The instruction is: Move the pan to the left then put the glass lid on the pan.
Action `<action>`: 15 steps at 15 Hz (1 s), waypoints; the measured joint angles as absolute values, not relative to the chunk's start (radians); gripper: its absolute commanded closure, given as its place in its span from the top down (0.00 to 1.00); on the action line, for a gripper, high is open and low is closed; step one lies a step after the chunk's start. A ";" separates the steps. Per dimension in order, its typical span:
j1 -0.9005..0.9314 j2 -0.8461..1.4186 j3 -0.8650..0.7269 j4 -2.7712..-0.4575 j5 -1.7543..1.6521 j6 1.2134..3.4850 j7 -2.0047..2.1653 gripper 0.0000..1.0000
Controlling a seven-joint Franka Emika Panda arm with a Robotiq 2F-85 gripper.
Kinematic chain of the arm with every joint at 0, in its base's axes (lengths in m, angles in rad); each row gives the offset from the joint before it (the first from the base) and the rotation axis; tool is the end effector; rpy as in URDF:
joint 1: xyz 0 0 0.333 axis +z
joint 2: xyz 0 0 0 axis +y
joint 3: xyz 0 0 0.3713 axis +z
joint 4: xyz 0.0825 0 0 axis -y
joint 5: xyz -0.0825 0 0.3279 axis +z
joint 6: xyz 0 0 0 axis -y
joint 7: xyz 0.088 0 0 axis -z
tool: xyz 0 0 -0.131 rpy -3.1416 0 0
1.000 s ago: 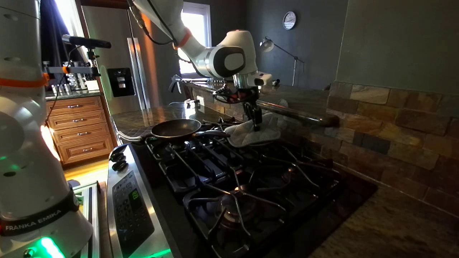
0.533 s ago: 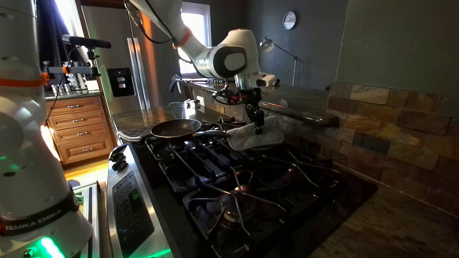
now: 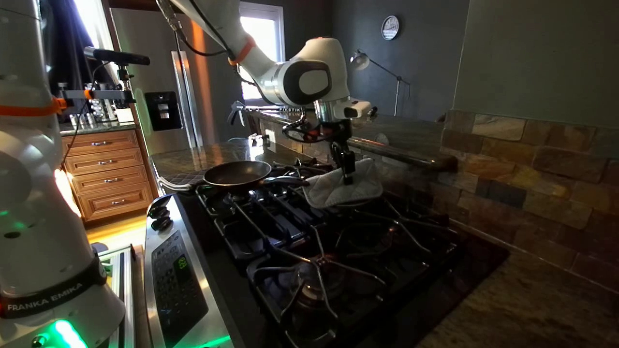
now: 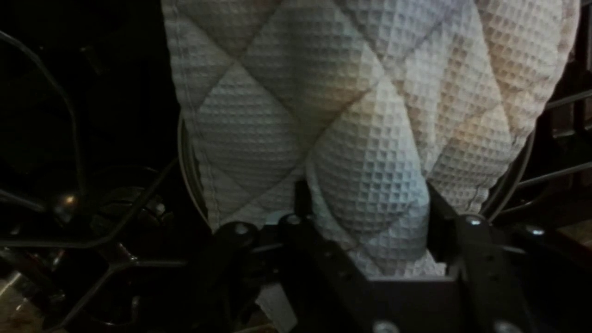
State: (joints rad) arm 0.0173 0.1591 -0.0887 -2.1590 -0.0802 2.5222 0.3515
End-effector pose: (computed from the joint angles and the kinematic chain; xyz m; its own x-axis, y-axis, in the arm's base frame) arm 0.5483 -0.0378 0.4141 0.9144 -0.3441 0.2132 -0.3520 -0.9360 -0.0007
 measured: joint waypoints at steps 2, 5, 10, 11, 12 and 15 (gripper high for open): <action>0.010 0.149 -0.095 -2.175 -0.092 2.522 0.352 0.31; -0.002 0.143 -0.104 -2.184 -0.100 2.522 0.352 0.31; -0.013 0.143 -0.107 -2.185 -0.101 2.522 0.352 1.00; -0.013 0.143 -0.107 -2.185 -0.099 2.519 0.352 1.00; -0.013 0.141 -0.107 -2.185 -0.099 2.508 0.352 1.00; -0.013 0.132 -0.107 -2.184 -0.099 2.458 0.352 1.00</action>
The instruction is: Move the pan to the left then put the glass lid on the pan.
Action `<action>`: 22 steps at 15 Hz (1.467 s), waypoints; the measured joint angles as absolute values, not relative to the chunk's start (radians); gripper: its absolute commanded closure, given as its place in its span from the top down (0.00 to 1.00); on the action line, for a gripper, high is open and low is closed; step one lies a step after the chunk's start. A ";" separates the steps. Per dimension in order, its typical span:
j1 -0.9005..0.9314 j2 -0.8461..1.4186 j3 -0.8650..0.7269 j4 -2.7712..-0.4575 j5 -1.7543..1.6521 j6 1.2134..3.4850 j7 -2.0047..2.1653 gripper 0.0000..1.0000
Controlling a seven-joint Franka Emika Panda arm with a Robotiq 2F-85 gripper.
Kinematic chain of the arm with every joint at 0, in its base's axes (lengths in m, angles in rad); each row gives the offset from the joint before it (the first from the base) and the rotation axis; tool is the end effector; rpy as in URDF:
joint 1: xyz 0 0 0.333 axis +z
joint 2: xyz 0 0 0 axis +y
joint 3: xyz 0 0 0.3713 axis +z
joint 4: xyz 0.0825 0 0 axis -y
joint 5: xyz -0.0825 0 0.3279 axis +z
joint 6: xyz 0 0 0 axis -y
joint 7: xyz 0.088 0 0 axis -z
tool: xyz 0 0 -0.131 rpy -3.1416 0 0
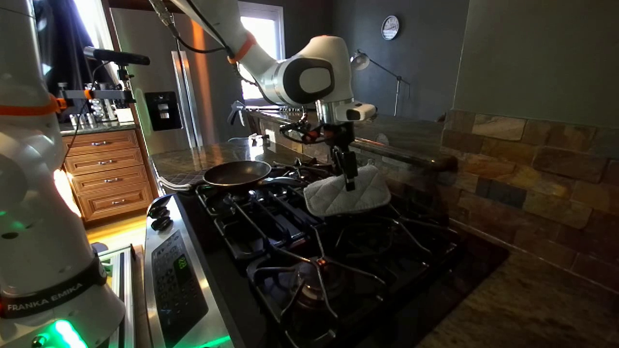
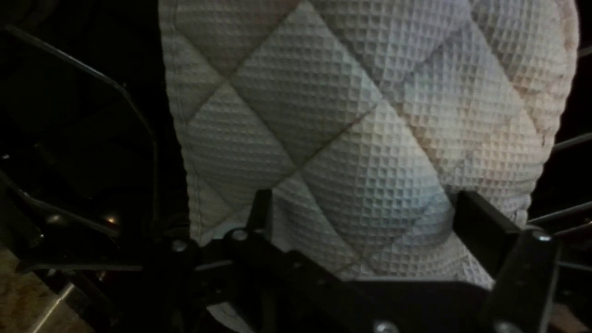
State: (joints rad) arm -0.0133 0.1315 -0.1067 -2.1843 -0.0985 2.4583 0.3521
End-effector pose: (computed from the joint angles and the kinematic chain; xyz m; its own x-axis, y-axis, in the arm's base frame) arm 0.5293 -0.0637 0.4119 0.9109 -0.3803 0.1601 -0.3900 -0.9202 0.0330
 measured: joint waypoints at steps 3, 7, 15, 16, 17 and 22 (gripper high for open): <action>-0.013 0.126 -0.106 -2.183 -0.099 2.408 0.353 0.99; -0.013 0.127 -0.106 -2.181 -0.099 2.395 0.356 0.97; -0.013 0.129 -0.104 -2.177 -0.087 2.477 0.358 0.95; -0.013 0.132 -0.102 -2.177 -0.087 2.481 0.358 0.91; -0.013 0.135 -0.101 -2.175 -0.087 2.481 0.358 0.81; -0.013 0.160 -0.100 -2.167 -0.088 2.481 0.358 0.40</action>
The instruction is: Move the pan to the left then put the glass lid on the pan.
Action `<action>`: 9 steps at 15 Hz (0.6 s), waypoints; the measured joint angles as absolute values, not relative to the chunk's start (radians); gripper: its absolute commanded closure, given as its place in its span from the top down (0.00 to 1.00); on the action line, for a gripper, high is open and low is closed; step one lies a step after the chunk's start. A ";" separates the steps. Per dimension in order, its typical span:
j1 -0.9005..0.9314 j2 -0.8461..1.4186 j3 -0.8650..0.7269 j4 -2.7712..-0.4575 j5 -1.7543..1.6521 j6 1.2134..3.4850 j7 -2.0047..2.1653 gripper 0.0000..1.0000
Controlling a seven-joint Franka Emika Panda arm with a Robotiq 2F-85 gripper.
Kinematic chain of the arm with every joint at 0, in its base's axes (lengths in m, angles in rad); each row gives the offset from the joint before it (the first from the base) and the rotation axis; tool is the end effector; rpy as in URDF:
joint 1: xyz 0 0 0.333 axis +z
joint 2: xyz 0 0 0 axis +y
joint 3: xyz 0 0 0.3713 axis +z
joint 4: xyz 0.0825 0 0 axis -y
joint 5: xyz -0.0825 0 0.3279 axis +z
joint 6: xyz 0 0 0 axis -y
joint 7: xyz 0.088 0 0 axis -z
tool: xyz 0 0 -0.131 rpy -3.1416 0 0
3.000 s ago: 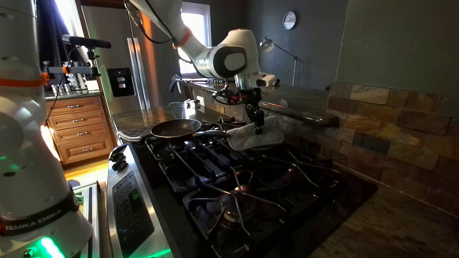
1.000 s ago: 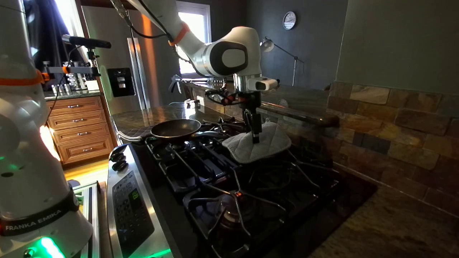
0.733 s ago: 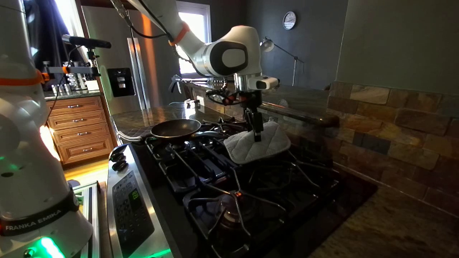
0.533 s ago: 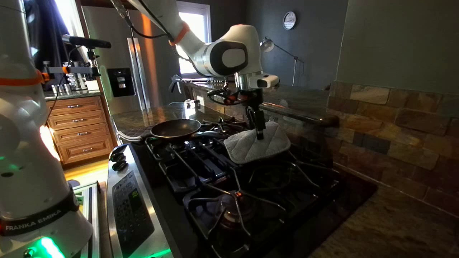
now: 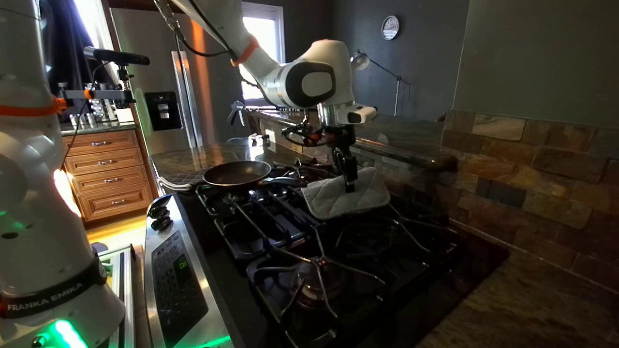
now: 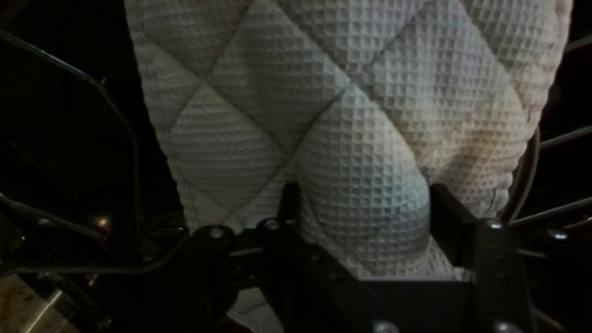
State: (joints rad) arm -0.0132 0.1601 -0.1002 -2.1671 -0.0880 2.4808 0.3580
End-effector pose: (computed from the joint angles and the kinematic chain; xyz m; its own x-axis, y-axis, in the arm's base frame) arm 0.5393 -0.0605 0.4058 0.9072 -0.3853 0.1689 -0.3943 -0.9187 0.0221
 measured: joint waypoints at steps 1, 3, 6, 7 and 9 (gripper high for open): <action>-0.013 0.159 -0.100 -2.162 -0.088 2.479 0.358 0.33; -0.013 0.161 -0.101 -2.152 -0.088 2.478 0.359 0.31; -0.013 0.163 -0.101 -2.148 -0.088 2.477 0.363 0.30; -0.013 0.163 -0.101 -2.148 -0.088 2.477 0.364 0.30; -0.013 0.163 -0.101 -2.147 -0.087 2.475 0.365 0.30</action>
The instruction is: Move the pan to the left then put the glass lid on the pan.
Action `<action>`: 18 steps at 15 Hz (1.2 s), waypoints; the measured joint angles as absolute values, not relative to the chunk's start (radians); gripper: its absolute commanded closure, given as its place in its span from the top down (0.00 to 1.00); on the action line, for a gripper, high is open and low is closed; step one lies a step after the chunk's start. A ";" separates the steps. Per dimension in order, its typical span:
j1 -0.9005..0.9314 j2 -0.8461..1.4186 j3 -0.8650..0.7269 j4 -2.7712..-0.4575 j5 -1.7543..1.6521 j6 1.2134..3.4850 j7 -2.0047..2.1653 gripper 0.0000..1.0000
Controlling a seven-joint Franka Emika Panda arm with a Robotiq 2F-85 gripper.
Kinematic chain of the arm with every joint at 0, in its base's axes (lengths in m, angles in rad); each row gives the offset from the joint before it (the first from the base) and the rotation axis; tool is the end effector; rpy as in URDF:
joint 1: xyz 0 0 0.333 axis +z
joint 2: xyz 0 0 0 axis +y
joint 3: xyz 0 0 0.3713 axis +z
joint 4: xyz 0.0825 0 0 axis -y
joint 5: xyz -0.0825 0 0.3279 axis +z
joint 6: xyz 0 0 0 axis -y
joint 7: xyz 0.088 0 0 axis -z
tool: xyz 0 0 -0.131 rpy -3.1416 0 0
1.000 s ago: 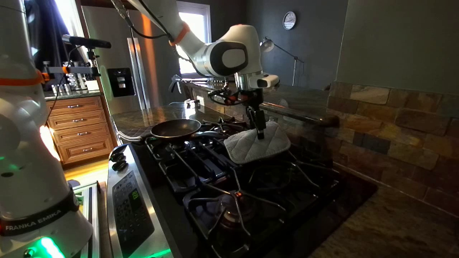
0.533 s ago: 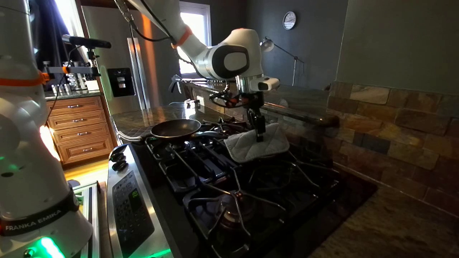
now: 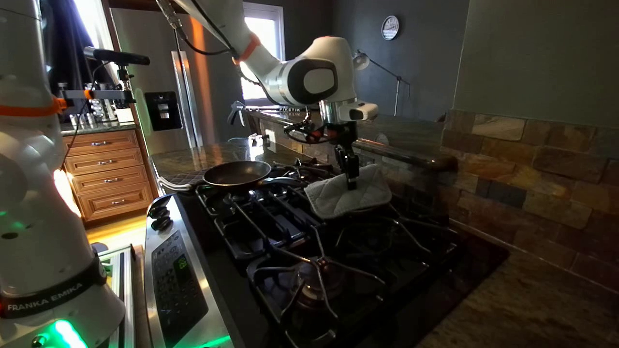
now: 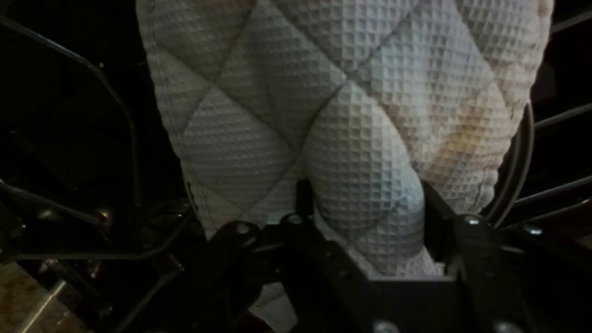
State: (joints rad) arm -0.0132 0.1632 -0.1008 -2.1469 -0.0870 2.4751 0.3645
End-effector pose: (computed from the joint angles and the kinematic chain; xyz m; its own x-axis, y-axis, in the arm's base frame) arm 0.5445 -0.0613 0.4117 0.9021 -0.3923 0.1798 -0.4017 -0.9156 0.0176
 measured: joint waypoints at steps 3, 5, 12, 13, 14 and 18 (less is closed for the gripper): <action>-0.014 0.163 -0.101 -2.147 -0.086 2.475 0.365 0.30; -0.016 0.162 -0.102 -2.147 -0.086 2.474 0.365 0.30; -0.047 0.161 -0.116 -2.148 -0.086 2.474 0.364 0.30; -0.050 0.160 -0.117 -2.149 -0.086 2.472 0.363 0.30; -0.052 0.157 -0.117 -2.150 -0.086 2.472 0.363 0.30; -0.056 0.135 -0.119 -2.159 -0.086 2.468 0.351 0.30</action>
State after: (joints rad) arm -0.0561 0.1348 -0.1186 -2.1593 -0.0864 2.4676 0.3513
